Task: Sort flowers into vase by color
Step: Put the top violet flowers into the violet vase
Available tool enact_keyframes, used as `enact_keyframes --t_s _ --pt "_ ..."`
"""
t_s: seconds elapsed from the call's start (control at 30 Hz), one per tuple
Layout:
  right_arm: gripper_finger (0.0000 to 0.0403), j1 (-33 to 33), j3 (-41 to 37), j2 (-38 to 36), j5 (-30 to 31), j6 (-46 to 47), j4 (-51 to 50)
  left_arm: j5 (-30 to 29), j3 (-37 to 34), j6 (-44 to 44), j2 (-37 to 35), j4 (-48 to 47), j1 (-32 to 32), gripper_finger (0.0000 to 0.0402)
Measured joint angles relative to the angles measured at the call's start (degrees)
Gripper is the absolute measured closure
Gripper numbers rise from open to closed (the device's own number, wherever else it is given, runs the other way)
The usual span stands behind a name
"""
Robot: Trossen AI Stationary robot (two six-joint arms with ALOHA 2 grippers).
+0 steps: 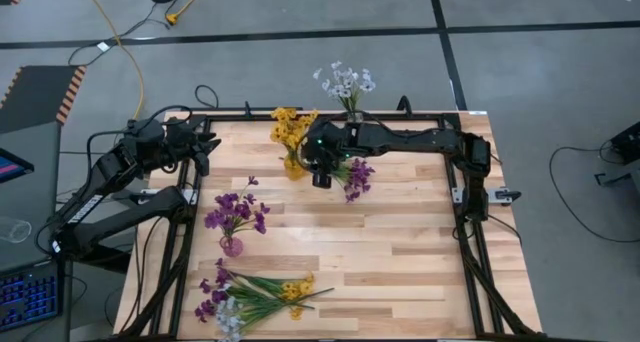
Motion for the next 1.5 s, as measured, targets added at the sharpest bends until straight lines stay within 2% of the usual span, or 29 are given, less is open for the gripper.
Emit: enact_keyframes --t_s 0.33,0.43,0.6,1.5 --pt "0.0212 0.1 0.0 0.6 0.1 10.6 -12.7 0.0 0.0 0.0 0.0 0.0 0.0 0.0291" --pt "0.0212 0.6 -0.2 1.3 3.8 11.8 -14.7 0.0 0.0 0.0 0.0 0.0 0.0 0.0291" --pt "0.0212 1.6 -0.2 4.1 12.0 11.9 -14.5 0.3 0.0 0.0 0.0 -0.1 0.0 0.0291" --pt "0.0212 1.2 -0.2 14.3 18.4 16.5 -14.5 1.2 0.0 1.3 0.0 -1.5 -0.1 0.0291"
